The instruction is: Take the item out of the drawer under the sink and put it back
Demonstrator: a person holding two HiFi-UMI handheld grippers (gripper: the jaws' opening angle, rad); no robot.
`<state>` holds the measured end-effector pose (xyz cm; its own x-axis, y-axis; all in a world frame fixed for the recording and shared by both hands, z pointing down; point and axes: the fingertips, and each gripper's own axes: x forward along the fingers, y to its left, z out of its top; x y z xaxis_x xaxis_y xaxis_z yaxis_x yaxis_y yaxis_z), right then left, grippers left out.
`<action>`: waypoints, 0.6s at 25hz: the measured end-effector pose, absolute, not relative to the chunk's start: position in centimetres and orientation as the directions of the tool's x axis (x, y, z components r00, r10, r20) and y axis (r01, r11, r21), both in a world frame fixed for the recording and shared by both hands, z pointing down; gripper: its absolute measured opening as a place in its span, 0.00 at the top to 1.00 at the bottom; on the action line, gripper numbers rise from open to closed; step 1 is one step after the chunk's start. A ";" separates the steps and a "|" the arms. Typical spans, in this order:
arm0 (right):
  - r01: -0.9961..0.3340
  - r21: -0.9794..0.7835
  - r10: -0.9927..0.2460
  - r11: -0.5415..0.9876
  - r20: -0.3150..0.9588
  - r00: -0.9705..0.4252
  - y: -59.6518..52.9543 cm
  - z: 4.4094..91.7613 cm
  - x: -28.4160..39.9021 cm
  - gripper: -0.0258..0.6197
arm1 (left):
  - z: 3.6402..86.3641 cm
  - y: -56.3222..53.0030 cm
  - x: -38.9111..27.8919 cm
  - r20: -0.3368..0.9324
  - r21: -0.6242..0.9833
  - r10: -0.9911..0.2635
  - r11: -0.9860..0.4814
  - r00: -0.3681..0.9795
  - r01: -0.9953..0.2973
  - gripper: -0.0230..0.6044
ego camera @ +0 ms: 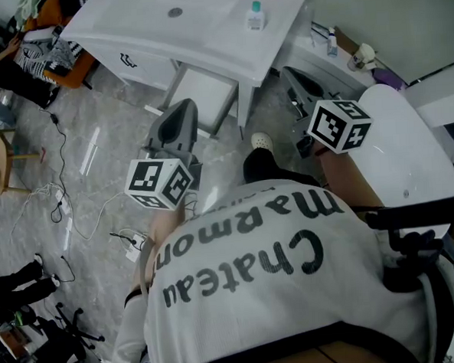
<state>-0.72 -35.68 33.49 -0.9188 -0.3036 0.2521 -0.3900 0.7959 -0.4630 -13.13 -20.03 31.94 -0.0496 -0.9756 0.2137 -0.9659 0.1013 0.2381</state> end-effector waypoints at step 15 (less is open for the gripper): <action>-0.453 -0.345 -0.340 0.822 0.342 -0.876 -36.6 34.7 -0.9 0.94 | 32.0 -20.9 -13.6 0.212 0.244 -0.976 0.100 -0.048 -0.965 0.95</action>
